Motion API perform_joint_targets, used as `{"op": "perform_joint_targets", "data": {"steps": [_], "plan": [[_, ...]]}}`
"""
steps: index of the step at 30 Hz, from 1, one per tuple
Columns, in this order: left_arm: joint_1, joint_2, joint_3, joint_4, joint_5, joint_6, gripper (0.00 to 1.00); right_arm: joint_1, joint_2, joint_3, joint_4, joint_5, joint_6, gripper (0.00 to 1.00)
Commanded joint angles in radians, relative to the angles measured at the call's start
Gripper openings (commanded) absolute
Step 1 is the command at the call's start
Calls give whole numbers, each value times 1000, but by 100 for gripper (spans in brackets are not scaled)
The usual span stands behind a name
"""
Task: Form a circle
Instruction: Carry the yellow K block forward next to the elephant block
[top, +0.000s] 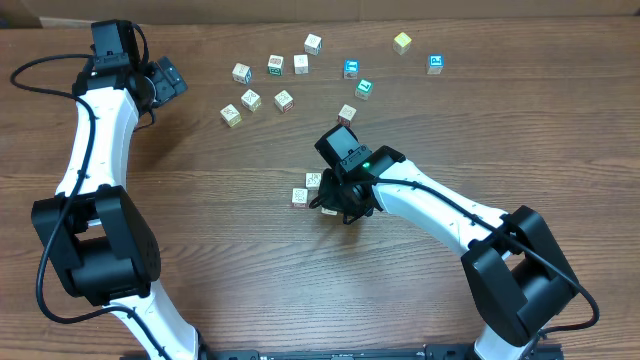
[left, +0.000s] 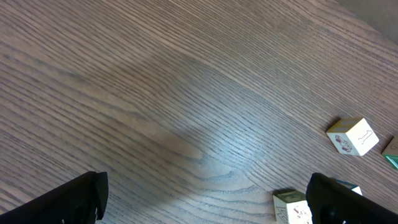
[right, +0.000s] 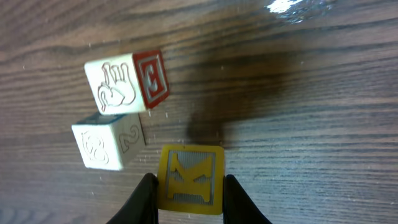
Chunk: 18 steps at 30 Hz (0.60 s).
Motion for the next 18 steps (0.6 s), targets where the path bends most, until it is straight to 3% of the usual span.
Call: {"op": "perform_joint_targets", "data": {"steps": [1,5,8,14,18], "plan": [[-7,-11,11,2,1,-3,100,3,5,-3,14,23,38,9],[-7,-11,11,2,1,-3,100,4,5,-3,19,24,35,11],[-7,-11,11,2,1,-3,100,4,6,-3,32,26,34,18],[-7,-11,11,2,1,-3,99,4,6,-3,45,35,34,18],[-7,-11,11,2,1,-3,100,4,6,-3,44,35,34,27]]}}
